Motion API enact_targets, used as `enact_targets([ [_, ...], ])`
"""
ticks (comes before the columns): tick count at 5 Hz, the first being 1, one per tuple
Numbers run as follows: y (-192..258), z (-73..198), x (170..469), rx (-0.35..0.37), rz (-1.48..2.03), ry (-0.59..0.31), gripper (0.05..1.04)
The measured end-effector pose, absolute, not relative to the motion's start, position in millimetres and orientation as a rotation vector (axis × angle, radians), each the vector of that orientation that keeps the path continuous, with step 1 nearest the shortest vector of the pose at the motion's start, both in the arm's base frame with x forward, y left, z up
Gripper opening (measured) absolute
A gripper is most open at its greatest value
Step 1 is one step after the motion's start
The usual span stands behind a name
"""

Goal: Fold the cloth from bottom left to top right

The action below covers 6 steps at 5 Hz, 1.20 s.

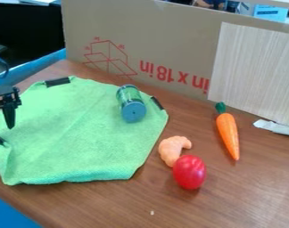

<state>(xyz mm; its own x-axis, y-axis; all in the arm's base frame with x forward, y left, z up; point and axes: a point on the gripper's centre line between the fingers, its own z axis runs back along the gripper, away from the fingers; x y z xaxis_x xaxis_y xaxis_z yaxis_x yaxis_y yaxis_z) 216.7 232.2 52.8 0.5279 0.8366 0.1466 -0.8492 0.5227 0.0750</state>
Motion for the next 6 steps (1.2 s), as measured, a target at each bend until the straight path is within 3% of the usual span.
enact_targets([
  [4, 234.9, 36.1, 210.4, 0.169, 1.012, -0.097, 1.001],
  [5, 236.3, 31.5, 210.9, 0.175, 1.010, -0.104, 0.955],
  [6, 236.0, 30.0, 210.6, 0.171, 1.013, -0.100, 0.672],
])
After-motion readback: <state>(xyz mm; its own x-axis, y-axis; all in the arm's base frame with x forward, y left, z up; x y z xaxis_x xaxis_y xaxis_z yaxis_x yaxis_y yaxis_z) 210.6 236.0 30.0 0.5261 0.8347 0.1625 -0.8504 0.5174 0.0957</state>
